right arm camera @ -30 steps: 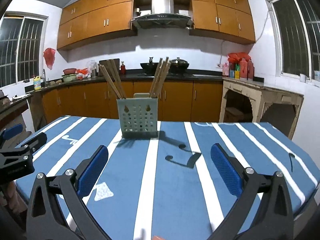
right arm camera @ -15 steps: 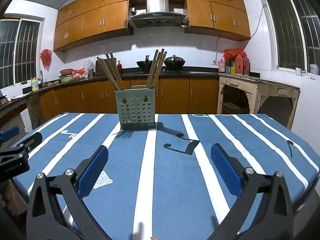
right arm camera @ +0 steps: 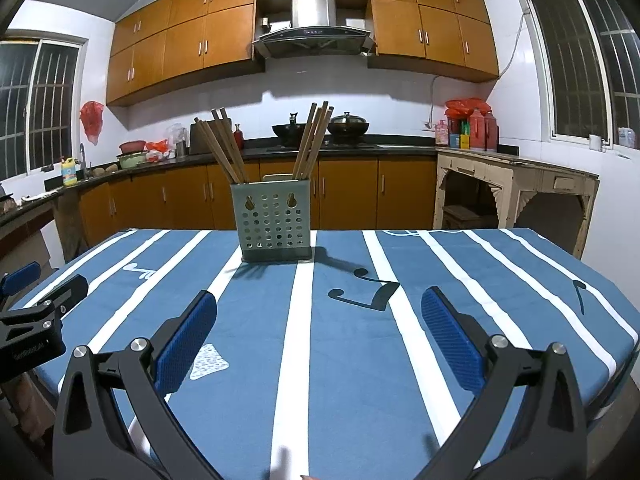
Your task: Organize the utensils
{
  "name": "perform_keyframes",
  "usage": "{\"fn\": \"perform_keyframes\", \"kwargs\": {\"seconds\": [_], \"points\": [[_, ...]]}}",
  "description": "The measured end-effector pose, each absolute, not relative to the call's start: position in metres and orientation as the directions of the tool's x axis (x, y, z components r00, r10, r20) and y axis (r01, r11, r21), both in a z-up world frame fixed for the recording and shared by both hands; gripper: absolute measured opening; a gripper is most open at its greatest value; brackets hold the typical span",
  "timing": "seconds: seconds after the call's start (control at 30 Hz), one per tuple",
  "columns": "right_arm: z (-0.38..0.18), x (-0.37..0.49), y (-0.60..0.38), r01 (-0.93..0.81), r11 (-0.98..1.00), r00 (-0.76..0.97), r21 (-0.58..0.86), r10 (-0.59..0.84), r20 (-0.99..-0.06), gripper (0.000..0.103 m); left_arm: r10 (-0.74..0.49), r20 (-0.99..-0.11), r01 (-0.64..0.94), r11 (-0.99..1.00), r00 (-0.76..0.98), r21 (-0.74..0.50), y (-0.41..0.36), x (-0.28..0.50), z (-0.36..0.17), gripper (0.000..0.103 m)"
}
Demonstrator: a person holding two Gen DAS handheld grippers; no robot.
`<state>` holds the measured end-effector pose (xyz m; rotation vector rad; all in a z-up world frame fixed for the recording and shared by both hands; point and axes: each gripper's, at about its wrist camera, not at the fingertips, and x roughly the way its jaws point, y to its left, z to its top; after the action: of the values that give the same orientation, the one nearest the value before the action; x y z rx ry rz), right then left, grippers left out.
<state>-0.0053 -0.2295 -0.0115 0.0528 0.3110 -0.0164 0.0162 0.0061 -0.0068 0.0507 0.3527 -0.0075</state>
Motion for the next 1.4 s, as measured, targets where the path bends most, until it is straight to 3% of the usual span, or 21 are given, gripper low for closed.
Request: {"fn": "perform_keyframes", "kwargs": {"seconds": [1.4], "points": [[-0.0151,-0.0044,-0.2312,0.029,0.998,0.945,0.057,-0.009,-0.326,0.101,0.006,-0.352,0.013,0.999,0.936,0.051,0.0058,0.0173,-0.0089,0.099]]}}
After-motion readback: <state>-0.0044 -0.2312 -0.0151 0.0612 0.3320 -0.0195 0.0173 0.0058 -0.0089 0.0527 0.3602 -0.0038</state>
